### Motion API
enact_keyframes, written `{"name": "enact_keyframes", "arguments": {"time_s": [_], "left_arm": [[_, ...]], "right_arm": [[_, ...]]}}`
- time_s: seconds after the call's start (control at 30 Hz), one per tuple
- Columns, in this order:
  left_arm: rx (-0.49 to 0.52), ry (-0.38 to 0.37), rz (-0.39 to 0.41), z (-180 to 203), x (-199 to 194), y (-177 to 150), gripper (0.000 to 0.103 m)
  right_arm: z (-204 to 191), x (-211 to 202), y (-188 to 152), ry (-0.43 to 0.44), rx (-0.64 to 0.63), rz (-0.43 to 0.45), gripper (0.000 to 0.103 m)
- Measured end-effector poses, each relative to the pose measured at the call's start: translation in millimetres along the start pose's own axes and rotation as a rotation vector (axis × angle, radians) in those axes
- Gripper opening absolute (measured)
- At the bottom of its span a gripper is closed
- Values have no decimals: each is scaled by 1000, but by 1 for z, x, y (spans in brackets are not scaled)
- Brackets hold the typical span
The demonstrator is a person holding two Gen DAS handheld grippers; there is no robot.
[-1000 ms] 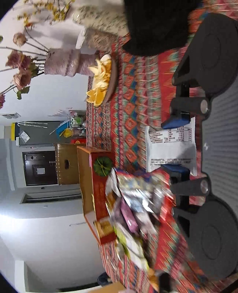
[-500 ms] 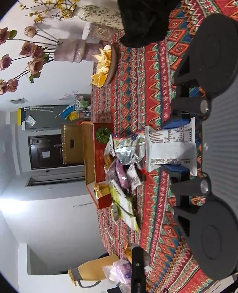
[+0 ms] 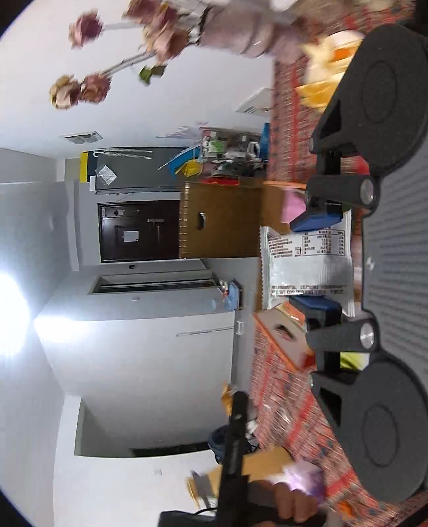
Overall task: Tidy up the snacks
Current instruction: 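Lower the white biscuit packet into the orange box and open the right tool, then grasp the cracker packet with the left tool while the right tool grasps the gold packet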
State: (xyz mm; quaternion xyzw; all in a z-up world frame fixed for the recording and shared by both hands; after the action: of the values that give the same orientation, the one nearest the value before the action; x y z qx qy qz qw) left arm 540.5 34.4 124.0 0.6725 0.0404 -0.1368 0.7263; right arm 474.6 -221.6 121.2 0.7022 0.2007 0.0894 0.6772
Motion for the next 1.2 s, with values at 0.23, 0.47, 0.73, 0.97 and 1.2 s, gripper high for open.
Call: {"name": "enact_keyframes", "arguments": {"time_s": [0.23, 0.47, 0.73, 0.97, 1.2], "left_arm": [[-22, 30, -175, -33, 159, -31, 41], [0, 75, -304, -55, 241, -85, 51], [-44, 61, -265, -69, 232, -67, 71], [-19, 48, -250, -58, 182, -31, 76], [-11, 31, -178, -36, 83, 16, 89]], "right_arm": [[34, 187, -13, -5, 75, -209, 40], [54, 323, -88, -115, 61, -449, 41], [50, 342, -97, -137, 19, -451, 67], [45, 303, -53, -144, -21, -388, 67], [28, 206, 4, -136, -66, -299, 70]]}}
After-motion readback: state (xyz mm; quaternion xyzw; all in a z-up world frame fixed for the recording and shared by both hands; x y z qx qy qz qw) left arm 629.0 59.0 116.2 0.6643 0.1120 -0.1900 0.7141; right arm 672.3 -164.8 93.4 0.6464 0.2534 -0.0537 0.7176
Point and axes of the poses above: each gripper's, at about its wrist camera, not at the fingertips, and x roughly the way its jaws point, z to its right, y to its top, the point moved 7 cm from there along x, roughly the way its jaws point, and after that the axes turned 12 degrees about z, right-handed, at the moved point
